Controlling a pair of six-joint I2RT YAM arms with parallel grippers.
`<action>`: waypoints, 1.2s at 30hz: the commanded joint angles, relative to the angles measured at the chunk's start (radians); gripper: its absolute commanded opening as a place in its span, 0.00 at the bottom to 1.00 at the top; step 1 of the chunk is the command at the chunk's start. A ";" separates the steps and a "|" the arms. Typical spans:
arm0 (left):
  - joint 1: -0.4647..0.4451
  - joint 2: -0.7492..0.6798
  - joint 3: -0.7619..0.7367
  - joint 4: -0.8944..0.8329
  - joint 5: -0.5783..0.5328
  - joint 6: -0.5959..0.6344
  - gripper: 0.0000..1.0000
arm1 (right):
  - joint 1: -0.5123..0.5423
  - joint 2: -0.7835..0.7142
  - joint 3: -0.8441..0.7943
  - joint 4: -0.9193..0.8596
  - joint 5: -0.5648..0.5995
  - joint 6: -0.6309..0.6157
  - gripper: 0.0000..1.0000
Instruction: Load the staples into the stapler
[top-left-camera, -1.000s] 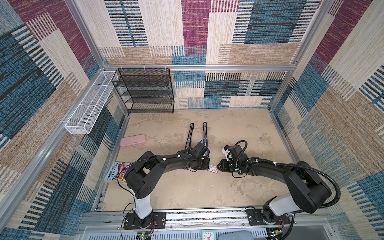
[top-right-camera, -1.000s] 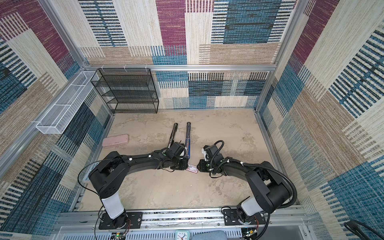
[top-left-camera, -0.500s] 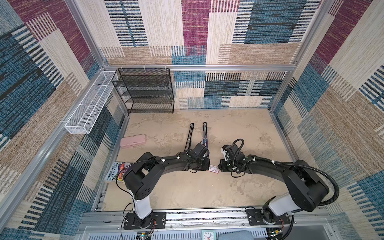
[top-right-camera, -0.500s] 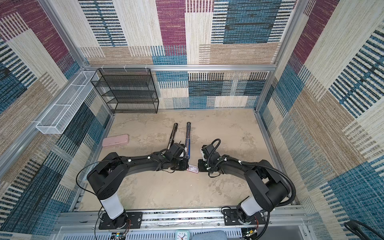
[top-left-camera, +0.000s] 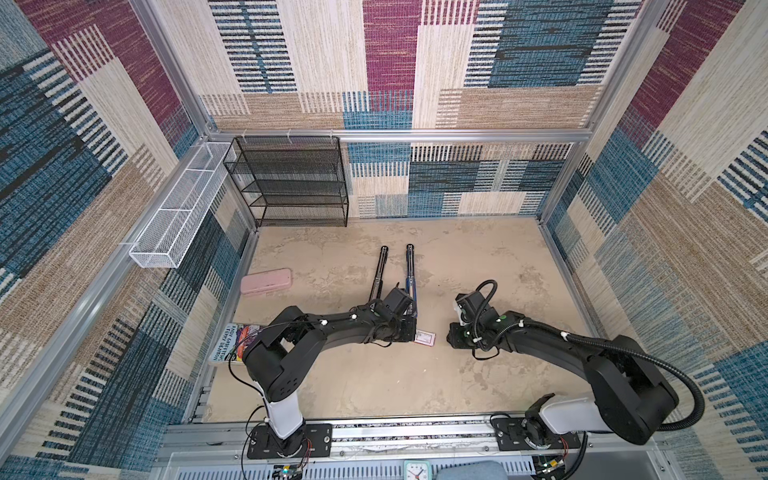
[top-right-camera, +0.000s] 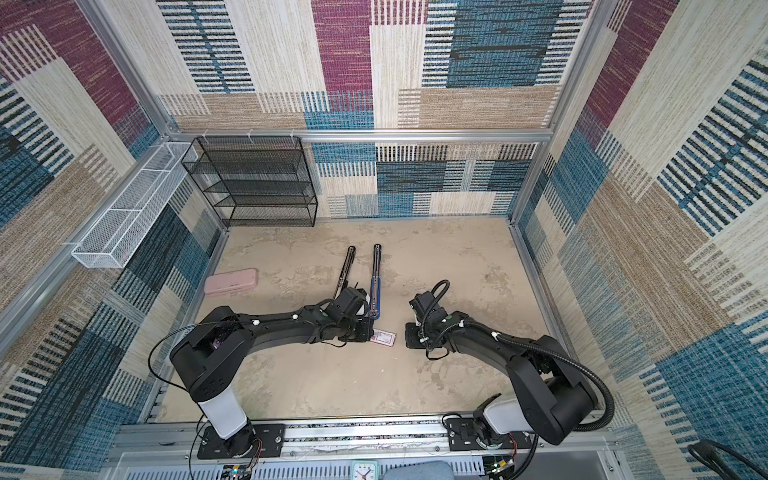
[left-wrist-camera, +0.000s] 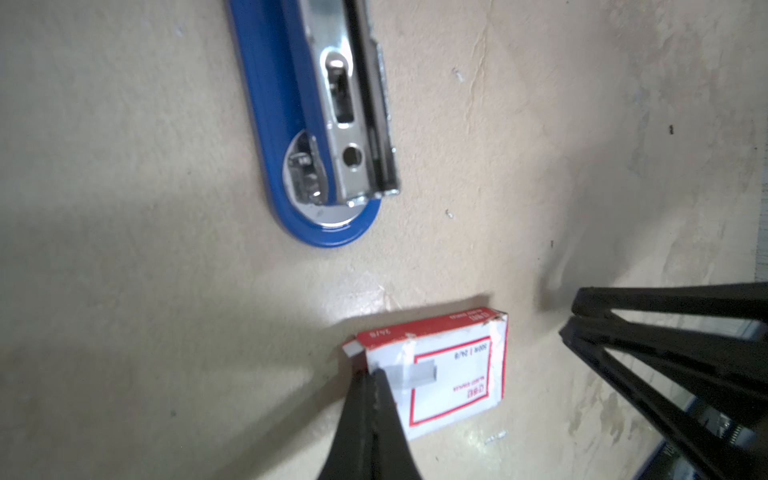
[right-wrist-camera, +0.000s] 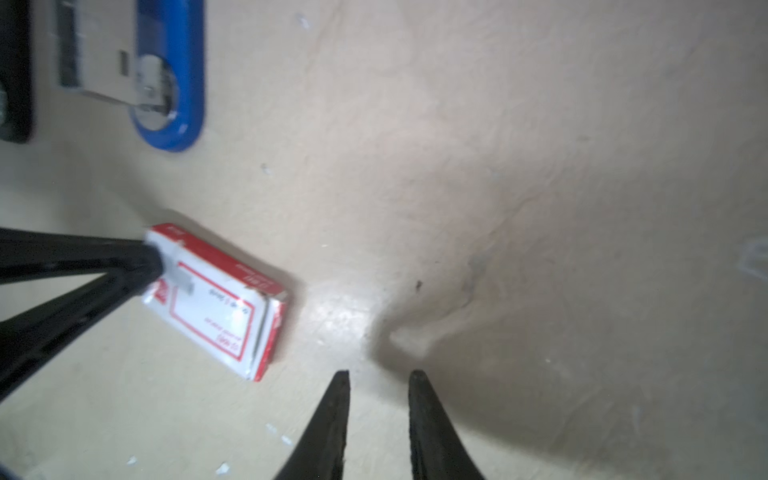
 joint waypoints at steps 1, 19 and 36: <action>-0.001 -0.012 -0.011 -0.005 -0.006 -0.019 0.00 | 0.003 -0.022 -0.009 0.106 -0.128 0.055 0.33; -0.001 -0.030 -0.036 0.020 -0.001 -0.040 0.00 | 0.071 0.138 0.030 0.113 -0.072 0.096 0.18; 0.000 -0.053 -0.068 0.024 -0.005 -0.028 0.00 | 0.067 0.088 0.012 0.029 0.046 0.112 0.04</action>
